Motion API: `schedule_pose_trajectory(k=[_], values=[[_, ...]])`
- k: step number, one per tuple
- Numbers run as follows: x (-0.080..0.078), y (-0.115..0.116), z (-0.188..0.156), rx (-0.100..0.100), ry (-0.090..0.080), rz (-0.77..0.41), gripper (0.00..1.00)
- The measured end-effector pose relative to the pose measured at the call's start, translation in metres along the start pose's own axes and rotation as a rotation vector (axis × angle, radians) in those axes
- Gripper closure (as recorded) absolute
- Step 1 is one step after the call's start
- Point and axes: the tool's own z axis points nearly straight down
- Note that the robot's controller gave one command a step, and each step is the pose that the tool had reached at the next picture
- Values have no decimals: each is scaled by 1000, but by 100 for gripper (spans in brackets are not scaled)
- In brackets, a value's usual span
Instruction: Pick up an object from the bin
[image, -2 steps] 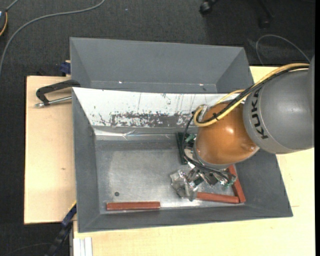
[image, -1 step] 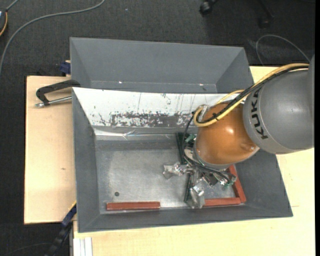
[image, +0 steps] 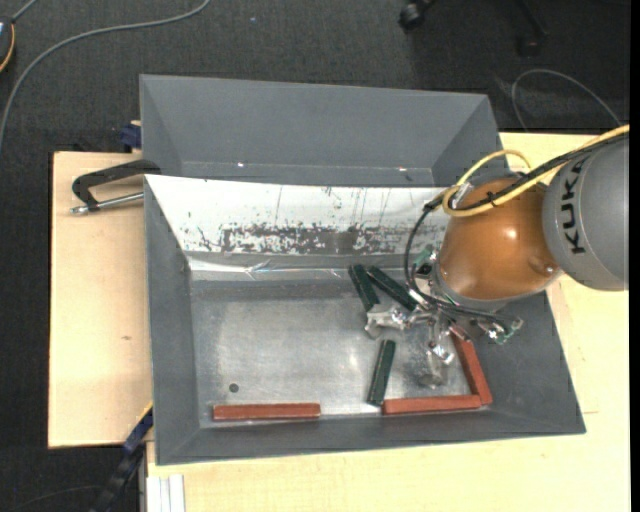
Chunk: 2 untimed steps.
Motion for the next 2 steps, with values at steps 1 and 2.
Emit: schedule_pose_trajectory(k=[1,2], values=[[-2,3,0,-4,-1,-4,100],[-8,4,-147,1,-5,-7,100]])
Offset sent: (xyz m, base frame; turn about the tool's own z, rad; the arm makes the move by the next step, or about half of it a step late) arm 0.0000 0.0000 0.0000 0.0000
